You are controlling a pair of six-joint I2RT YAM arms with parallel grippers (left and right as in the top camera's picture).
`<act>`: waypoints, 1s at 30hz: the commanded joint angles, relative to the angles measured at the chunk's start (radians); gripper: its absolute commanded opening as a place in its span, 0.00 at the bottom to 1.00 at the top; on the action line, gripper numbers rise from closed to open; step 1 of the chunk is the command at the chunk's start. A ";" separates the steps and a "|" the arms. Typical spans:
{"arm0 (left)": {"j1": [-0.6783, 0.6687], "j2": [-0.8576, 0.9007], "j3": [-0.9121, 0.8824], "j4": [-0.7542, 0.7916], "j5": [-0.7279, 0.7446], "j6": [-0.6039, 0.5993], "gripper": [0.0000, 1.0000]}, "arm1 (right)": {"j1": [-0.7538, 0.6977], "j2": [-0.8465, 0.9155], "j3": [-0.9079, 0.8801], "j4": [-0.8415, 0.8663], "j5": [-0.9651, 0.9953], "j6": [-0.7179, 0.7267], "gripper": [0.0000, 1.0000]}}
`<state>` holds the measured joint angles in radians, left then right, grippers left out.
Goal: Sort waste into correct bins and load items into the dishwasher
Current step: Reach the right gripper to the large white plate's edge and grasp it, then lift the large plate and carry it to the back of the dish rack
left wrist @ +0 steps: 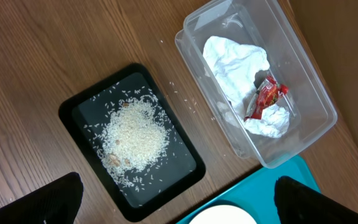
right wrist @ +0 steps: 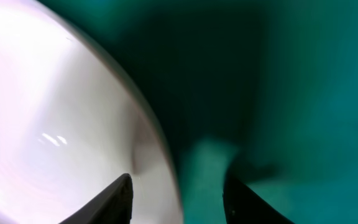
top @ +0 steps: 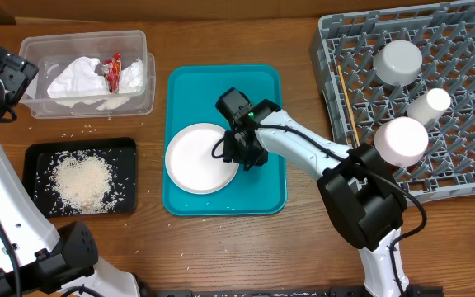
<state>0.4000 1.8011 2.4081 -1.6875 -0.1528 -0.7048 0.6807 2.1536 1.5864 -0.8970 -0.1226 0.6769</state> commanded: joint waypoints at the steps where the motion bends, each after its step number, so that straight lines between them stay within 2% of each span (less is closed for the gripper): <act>1: -0.001 0.010 -0.005 -0.002 -0.003 -0.013 1.00 | 0.003 0.003 -0.024 0.006 -0.003 0.005 0.44; 9: -0.001 0.010 -0.005 -0.002 -0.003 -0.013 1.00 | -0.009 0.001 0.010 -0.018 -0.024 0.005 0.20; 12: -0.001 0.010 -0.005 -0.002 -0.003 -0.013 1.00 | -0.037 -0.011 0.076 -0.080 -0.025 0.002 0.04; 17: -0.001 0.010 -0.005 -0.002 -0.003 -0.013 1.00 | -0.114 -0.047 0.224 -0.199 -0.002 -0.055 0.04; 23: -0.001 0.010 -0.005 -0.002 -0.003 -0.013 1.00 | -0.264 -0.092 0.478 -0.373 0.142 -0.116 0.04; 30: -0.001 0.010 -0.005 -0.002 -0.003 -0.013 1.00 | -0.470 -0.110 0.723 -0.466 0.509 -0.171 0.04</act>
<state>0.4000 1.8011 2.4081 -1.6875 -0.1528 -0.7048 0.2695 2.0995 2.2372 -1.3560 0.1753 0.5514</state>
